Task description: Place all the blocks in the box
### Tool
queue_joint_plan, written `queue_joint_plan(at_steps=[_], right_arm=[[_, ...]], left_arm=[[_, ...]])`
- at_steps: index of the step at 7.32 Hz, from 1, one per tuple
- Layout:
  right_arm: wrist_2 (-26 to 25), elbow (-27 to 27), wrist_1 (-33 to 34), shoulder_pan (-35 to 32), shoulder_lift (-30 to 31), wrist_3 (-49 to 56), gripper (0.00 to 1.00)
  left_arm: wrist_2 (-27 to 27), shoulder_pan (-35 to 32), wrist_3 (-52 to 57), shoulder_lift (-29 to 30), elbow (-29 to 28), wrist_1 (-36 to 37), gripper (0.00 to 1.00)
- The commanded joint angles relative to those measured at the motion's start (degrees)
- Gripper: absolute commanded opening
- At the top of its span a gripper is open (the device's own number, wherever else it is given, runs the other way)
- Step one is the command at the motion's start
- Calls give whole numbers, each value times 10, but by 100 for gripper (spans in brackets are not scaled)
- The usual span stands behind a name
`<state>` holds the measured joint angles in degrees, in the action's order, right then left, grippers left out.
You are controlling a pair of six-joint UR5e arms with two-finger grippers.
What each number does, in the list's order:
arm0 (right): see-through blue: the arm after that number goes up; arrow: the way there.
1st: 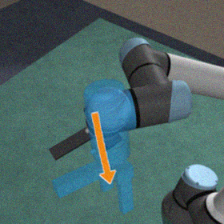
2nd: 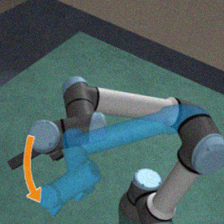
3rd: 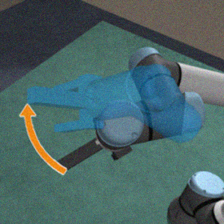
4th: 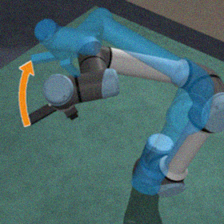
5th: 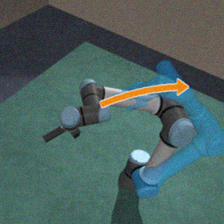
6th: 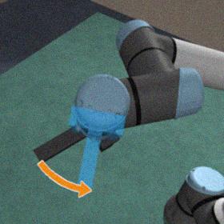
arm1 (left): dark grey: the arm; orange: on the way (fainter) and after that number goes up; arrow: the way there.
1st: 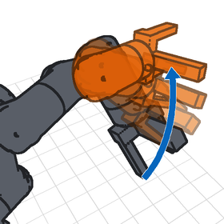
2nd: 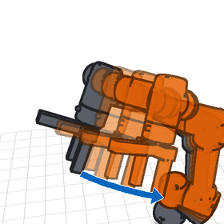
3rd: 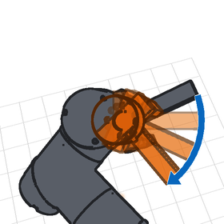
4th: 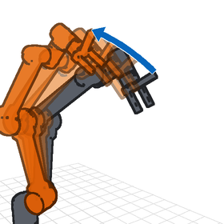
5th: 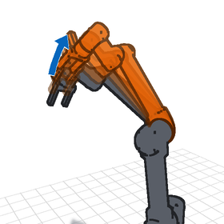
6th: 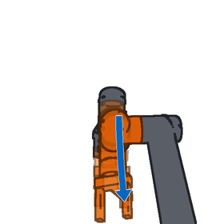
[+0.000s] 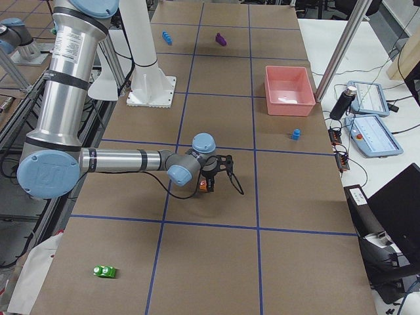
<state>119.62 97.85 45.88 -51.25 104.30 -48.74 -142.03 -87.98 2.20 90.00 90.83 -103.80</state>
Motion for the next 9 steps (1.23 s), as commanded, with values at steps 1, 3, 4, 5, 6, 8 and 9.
queue_joint_plan(at_steps=[1, 3, 4, 5, 6, 8, 9], right_arm=[[-1, 7, 0, 4, -1, -4, 0], [7, 38, 12, -11, -37, -6, 0], [21, 38, 68, -33, -103, -7, 0], [35, 38, 162, -52, -193, -7, 0], [35, 33, 262, -58, -284, -7, 0], [34, -65, 391, -59, -494, -48, 0], [34, -162, 389, -54, -593, -84, 0]], left_arm=[[1, 0, 0, 0, 0, -1, 100], [0, 0, 0, 1, 1, -1, 100], [1, 0, 0, 1, 1, -1, 100], [1, 0, 0, 1, 1, -1, 100], [0, 0, 0, 1, 1, -1, 100], [1, 0, -1, 1, -1, -14, 100], [1, 0, -2, 1, -3, -16, 100]])
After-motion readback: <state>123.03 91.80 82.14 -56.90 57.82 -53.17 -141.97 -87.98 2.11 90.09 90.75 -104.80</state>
